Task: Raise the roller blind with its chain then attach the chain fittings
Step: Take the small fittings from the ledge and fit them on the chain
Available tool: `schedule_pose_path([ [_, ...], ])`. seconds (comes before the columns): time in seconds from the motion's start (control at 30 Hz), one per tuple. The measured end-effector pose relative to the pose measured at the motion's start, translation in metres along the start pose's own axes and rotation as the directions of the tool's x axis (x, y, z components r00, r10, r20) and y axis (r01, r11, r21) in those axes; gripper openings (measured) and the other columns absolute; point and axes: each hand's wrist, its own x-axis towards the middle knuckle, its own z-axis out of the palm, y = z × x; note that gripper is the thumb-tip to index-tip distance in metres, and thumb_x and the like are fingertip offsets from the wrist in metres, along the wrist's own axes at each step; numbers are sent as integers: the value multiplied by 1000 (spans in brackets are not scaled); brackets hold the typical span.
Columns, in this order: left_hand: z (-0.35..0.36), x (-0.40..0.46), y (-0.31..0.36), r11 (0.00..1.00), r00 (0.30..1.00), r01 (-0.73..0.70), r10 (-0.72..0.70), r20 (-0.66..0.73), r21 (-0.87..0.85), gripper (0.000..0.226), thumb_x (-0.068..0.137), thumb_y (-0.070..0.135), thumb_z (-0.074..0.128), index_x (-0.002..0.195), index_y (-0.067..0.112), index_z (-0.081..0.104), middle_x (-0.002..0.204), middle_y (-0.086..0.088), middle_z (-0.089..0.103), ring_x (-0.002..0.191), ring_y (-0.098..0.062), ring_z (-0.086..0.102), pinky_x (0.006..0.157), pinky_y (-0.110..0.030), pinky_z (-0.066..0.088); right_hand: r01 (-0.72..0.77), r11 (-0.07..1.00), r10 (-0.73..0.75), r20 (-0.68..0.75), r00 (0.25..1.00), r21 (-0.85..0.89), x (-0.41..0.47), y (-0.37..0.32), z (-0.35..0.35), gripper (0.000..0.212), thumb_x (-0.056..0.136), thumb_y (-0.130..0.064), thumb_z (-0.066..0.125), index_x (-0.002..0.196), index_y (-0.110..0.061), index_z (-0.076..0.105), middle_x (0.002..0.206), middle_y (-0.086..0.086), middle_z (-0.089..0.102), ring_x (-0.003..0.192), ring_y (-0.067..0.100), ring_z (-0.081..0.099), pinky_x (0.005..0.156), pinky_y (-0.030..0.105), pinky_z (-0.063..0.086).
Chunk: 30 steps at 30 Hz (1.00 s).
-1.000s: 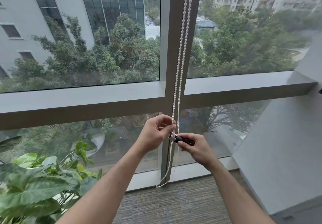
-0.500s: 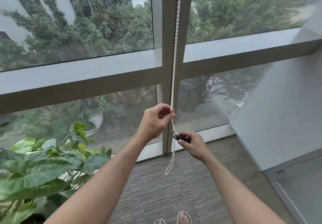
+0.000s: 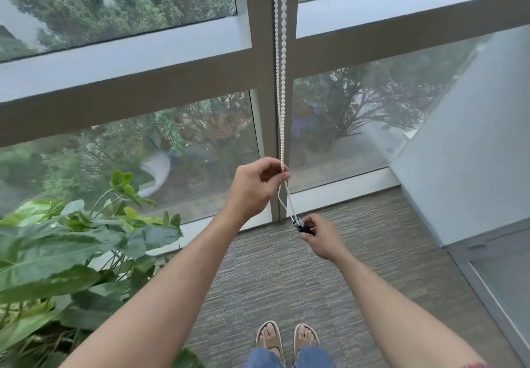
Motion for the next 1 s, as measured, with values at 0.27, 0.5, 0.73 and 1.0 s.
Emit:
schedule_pose_path([
  [0.27,45,-7,-58,999,999,-39,39,13,32,7,83,13,77,87,10,74,80,0,75,75,-13,70,74,-21,56,-38,999,38,-46,998,2,43,71,37,24,86,-9,72,106,-13,59,107,6,69,99,23,66,92,37,52],
  [0.5,86,-20,-123,999,999,-44,44,19,-4,13,82,15,78,87,26,72,80,13,73,75,-10,70,75,-23,58,-76,997,75,-49,996,-13,86,142,78,23,88,-10,69,108,-13,60,109,5,70,101,25,65,93,40,51],
  [0.73,109,-27,-173,995,997,-82,82,4,-52,16,82,20,77,88,33,70,85,8,74,74,-16,71,74,-40,60,-118,993,118,-60,991,9,129,202,128,22,88,-7,69,103,-16,57,102,1,65,96,21,63,85,30,49],
  [1.0,119,-33,-211,980,985,-172,169,-38,-103,18,82,21,76,90,36,71,85,11,75,77,-12,73,76,-32,61,-198,980,198,11,980,-30,173,257,186,24,89,-11,68,102,-23,52,108,2,62,94,18,61,77,28,53],
])
